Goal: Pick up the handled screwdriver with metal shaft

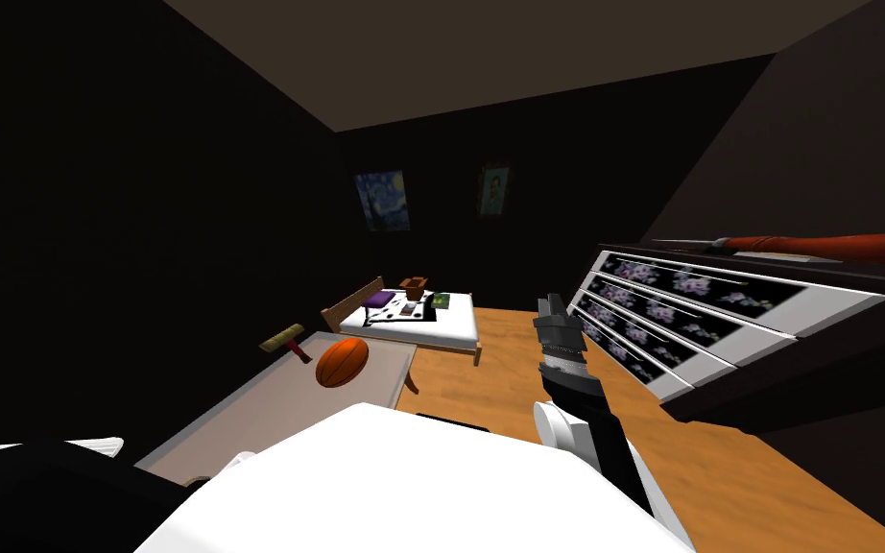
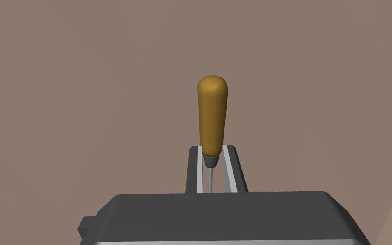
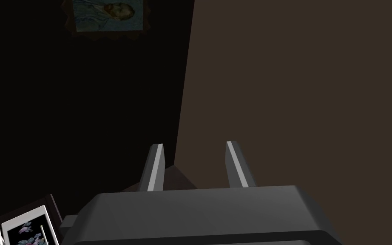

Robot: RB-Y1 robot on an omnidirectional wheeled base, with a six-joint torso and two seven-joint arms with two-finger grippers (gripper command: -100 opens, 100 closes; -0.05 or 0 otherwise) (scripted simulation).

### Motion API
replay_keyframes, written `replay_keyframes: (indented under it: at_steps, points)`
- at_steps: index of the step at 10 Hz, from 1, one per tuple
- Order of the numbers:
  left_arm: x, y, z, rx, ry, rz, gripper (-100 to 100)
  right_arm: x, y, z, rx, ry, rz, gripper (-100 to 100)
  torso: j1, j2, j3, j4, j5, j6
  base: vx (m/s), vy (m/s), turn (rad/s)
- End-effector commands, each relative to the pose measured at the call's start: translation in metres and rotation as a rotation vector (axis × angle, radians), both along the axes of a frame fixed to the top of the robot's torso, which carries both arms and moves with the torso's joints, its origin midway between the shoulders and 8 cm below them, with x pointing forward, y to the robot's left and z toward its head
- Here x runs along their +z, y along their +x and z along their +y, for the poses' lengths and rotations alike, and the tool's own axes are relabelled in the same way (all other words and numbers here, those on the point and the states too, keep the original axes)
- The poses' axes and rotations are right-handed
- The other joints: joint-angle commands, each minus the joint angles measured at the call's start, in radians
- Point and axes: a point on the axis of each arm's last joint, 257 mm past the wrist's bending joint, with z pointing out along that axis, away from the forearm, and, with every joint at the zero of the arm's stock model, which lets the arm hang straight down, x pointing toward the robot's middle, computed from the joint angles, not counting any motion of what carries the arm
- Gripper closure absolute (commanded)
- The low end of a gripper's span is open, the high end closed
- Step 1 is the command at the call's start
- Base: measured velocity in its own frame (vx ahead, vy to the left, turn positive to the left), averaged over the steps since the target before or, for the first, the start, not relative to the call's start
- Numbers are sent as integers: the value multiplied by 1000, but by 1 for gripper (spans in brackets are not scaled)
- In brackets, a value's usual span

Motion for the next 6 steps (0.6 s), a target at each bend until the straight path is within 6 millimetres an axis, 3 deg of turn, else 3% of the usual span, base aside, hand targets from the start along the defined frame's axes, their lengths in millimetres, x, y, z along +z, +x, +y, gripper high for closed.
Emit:
replay_keyframes:
  at_steps: [1,2,5,6]
  points:
    - [5,-4,5,0,-3,5,100,0,0,0,0,0,0,0,0,0,0,0,0,0,4,-63,-26]
    - [15,-8,16,4,-4,5,100,0,0,0,0,0,0,0,-1,0,0,0,0,0,8,-66,-27]
    - [15,-8,16,2,-4,6,100,0,0,0,0,0,0,0,1,0,0,0,1,0,6,-27,-6]
    - [15,-8,16,4,-5,6,0,0,0,0,0,0,0,0,2,0,0,0,1,0,0,0,0]
